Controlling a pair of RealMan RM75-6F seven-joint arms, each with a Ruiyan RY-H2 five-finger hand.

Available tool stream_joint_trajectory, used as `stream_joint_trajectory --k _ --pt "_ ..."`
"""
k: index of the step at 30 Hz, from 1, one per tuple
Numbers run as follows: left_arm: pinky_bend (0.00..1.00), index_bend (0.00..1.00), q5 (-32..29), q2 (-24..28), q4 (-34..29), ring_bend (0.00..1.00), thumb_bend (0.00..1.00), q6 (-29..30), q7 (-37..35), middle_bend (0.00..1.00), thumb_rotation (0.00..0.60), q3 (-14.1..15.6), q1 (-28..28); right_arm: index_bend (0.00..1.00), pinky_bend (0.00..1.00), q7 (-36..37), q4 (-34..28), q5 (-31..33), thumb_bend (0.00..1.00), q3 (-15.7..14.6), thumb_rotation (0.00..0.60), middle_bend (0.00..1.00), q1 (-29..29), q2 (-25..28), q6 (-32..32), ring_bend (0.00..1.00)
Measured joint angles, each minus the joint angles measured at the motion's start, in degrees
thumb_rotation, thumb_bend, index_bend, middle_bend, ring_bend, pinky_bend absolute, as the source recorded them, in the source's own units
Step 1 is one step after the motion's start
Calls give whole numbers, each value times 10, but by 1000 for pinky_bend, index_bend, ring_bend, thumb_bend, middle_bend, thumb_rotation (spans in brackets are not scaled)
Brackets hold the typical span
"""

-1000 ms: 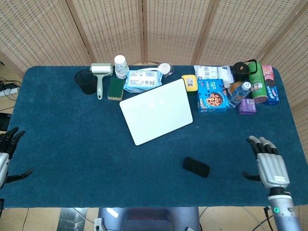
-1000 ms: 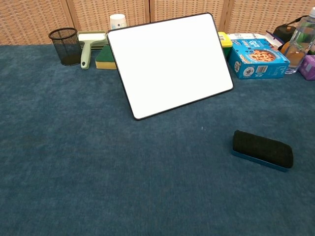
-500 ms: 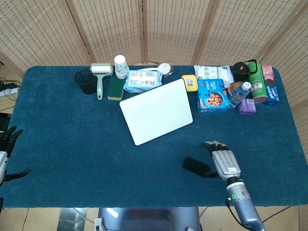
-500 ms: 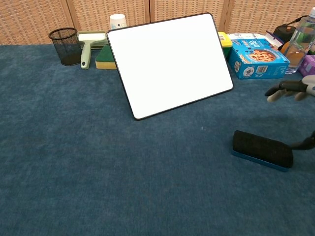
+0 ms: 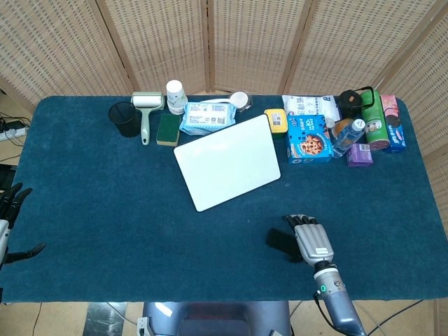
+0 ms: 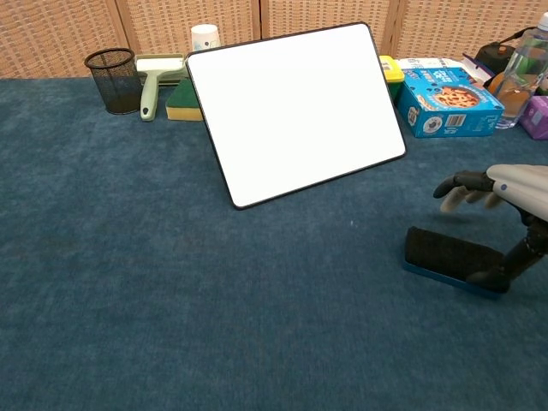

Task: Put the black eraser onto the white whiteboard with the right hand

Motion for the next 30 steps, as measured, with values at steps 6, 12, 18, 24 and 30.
stream_joint_trajectory --k 6,12,18,24,30 --pt "30 0 0 0 0 0 112 0 1 0 600 0 0 213 264 -1 21 -9 0 -9 600 292 -1 -22 10 260" --pt "30 0 1 -1 -1 0 112 1 3 0 600 1 1 232 324 -4 34 -9 0 -13 600 319 -1 -33 14 293" --pt "30 0 0 -1 -1 0 112 -1 6 0 600 1 0 317 454 0 61 -27 0 -12 600 430 -3 -48 31 403" --pt "30 0 -1 -1 -1 0 112 0 3 0 600 0 1 378 544 4 97 -48 93 -14 600 495 -5 -68 43 465" --pt "30 0 0 -1 -2 0 112 -1 5 0 600 1 0 404 574 16 107 -73 183 -14 600 517 -8 -75 58 488"
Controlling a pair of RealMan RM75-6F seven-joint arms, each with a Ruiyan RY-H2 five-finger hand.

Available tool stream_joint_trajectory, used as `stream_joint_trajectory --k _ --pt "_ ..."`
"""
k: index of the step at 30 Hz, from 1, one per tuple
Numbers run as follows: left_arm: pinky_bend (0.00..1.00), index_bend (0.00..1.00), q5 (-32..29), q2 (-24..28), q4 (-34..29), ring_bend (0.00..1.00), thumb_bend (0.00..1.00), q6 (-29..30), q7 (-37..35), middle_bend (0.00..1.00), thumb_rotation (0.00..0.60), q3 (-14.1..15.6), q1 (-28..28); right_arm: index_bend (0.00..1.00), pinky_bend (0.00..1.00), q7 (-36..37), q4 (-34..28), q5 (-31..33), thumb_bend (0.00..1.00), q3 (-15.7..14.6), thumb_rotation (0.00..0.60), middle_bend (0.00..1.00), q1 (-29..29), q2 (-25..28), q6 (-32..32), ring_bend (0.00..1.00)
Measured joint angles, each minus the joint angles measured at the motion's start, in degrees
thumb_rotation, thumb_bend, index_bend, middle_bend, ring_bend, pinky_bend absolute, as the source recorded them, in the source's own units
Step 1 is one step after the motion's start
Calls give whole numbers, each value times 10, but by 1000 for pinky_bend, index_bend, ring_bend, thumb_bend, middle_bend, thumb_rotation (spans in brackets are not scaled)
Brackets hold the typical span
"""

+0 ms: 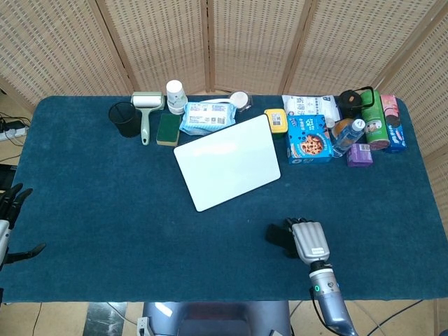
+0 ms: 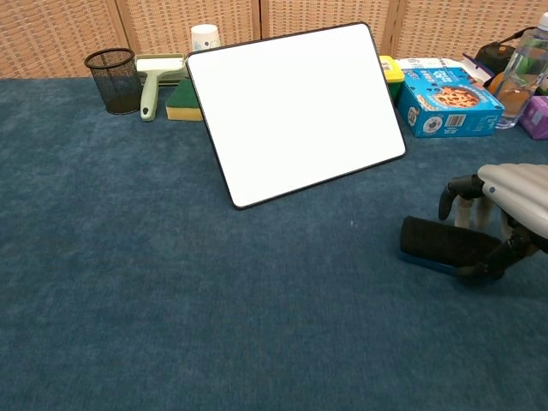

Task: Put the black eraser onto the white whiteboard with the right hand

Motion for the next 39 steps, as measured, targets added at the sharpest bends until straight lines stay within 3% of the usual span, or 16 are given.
stream_joint_trajectory --k 7,19,26,33,39 --pt "30 0 -1 2 0 0 111 -1 -6 0 600 0 0 411 580 40 1 -27 208 23 600 527 2 9 14 499" --pt "30 0 3 3 1 0 111 1 -11 0 600 0 1 422 580 135 45 -6 236 120 600 533 52 16 -22 498" --pt "30 0 7 4 1 0 111 3 -15 0 600 2 2 440 580 182 145 -15 247 182 600 544 120 -42 -25 498" --pt "30 0 8 5 3 0 112 3 -18 0 600 3 2 442 580 176 240 -15 243 218 600 545 198 -117 -29 498" --pt "29 0 8 8 7 0 111 0 -30 0 600 3 1 442 580 165 306 -15 243 231 600 545 244 -163 -26 498"
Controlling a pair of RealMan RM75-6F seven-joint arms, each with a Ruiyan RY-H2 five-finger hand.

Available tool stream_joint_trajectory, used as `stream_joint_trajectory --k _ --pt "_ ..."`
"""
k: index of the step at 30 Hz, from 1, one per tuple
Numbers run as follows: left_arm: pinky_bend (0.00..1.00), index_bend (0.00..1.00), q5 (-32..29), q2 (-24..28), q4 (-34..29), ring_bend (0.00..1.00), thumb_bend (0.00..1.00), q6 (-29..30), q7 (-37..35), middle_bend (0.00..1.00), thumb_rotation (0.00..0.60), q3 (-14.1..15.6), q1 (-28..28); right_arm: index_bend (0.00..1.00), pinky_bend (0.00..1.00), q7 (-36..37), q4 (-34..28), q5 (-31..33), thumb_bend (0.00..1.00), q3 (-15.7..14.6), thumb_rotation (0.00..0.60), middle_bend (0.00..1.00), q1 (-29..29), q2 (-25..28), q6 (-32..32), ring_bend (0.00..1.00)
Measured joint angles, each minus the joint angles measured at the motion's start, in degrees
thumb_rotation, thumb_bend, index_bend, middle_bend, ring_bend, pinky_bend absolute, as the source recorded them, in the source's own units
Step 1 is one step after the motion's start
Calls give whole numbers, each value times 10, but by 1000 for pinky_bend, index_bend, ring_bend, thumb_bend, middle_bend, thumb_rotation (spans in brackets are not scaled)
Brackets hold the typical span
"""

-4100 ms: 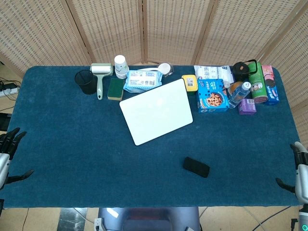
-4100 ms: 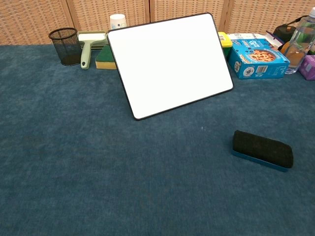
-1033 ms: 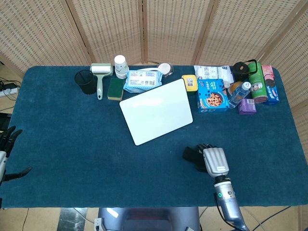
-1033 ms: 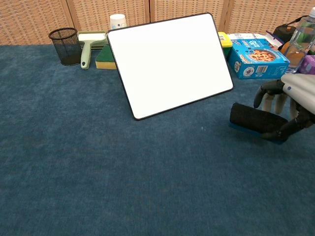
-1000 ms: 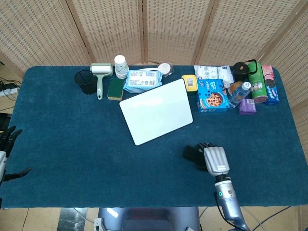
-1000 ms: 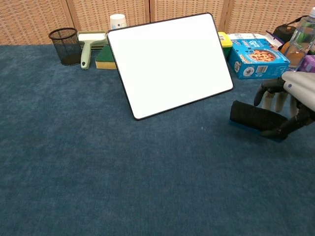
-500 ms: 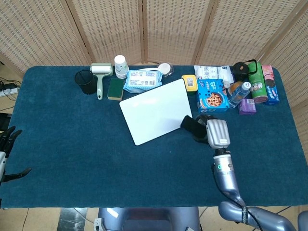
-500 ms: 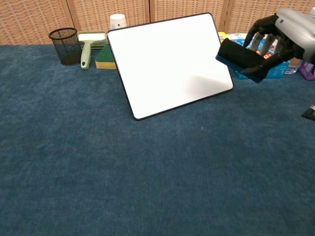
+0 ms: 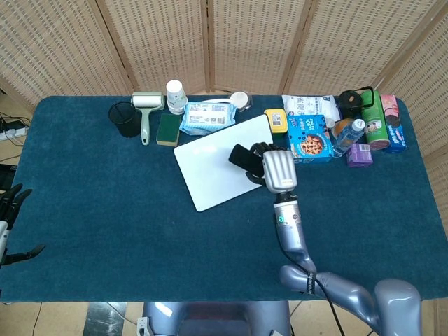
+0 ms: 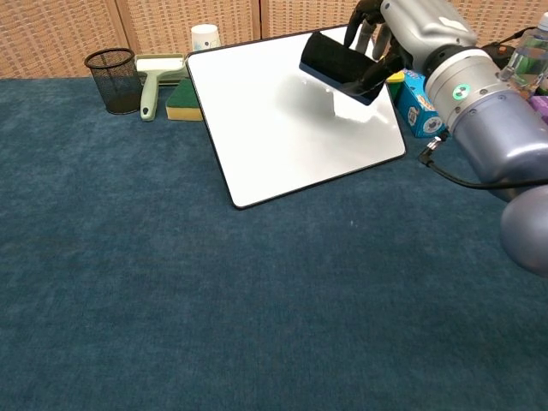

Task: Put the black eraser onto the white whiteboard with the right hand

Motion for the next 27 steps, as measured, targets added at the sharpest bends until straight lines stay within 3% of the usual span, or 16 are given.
stream_joint_trajectory --k 15,27 --pt "30 0 3 11 11 0 111 -5 -35 0 600 0 -2 442 580 66 188 9 243 14 600 545 59 -97 8 498" --pt "30 0 -8 12 9 0 111 -17 -35 0 600 -4 -9 442 575 114 269 38 201 30 600 525 83 -139 -17 463"
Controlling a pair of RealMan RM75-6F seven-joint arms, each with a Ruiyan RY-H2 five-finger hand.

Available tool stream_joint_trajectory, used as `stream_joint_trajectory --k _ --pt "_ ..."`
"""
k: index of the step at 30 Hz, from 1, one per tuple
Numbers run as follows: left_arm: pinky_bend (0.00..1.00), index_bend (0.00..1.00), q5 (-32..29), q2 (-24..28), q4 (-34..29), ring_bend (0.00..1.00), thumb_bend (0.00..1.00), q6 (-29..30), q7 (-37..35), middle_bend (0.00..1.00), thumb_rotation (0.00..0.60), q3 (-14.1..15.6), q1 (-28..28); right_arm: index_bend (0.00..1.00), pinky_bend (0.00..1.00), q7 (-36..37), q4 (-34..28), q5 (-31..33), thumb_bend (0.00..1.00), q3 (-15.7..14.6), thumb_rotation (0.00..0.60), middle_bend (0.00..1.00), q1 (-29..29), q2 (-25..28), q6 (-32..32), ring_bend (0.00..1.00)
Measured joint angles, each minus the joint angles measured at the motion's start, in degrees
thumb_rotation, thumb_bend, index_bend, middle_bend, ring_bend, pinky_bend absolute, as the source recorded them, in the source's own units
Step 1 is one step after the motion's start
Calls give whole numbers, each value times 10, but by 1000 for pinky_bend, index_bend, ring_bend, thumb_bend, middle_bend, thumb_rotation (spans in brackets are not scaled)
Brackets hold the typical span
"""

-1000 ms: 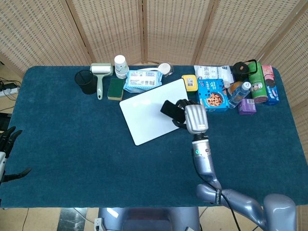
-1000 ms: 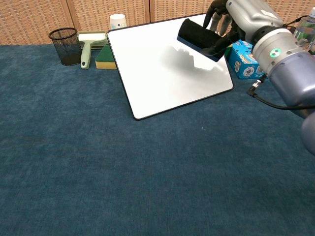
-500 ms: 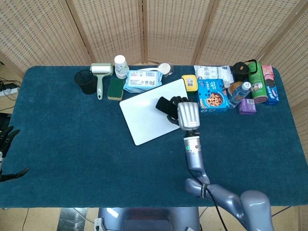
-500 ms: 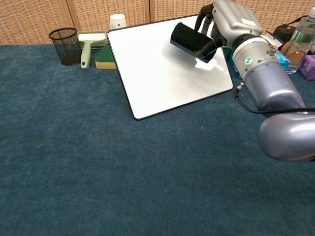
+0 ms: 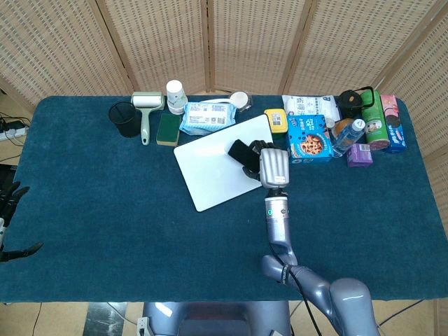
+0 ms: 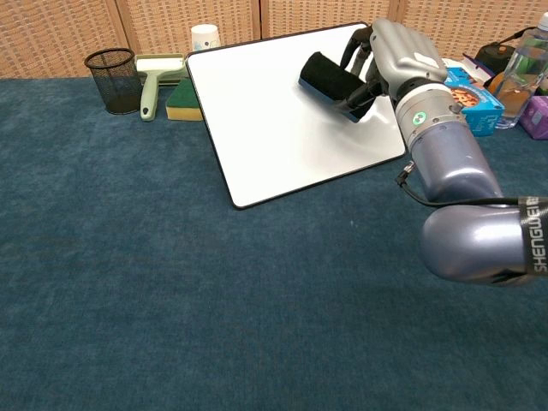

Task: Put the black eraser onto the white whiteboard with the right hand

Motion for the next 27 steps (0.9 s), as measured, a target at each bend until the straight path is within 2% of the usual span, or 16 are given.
stream_joint_trajectory --k 3,6,8,11,17,22,27 --pt "30 0 0 1 0 0 112 -1 -1 0 600 0 0 423 565 6 13 5 187 -2 600 504 2 -7 -7 447" --pt "30 0 1 1 0 0 112 0 -4 0 600 0 0 301 499 10 19 8 135 -5 600 367 3 -11 -17 349" --pt "30 0 1 1 1 0 112 1 -6 0 600 0 1 195 404 16 17 10 95 -6 600 239 2 -10 -26 249" --pt "30 0 1 2 2 0 112 2 -9 0 600 0 1 134 291 24 6 14 70 -7 600 143 -1 -6 -36 158" --pt "30 0 3 2 4 0 111 5 -13 0 600 1 3 117 153 21 -13 12 46 -16 600 57 -11 6 -33 63" --pt "30 0 7 2 5 0 112 9 -16 0 600 2 5 81 87 13 -22 11 24 -21 600 7 -18 12 -28 14" --pt "30 0 8 2 5 0 111 10 -16 0 600 2 5 42 33 7 -28 11 0 -27 600 0 -22 15 -31 0"
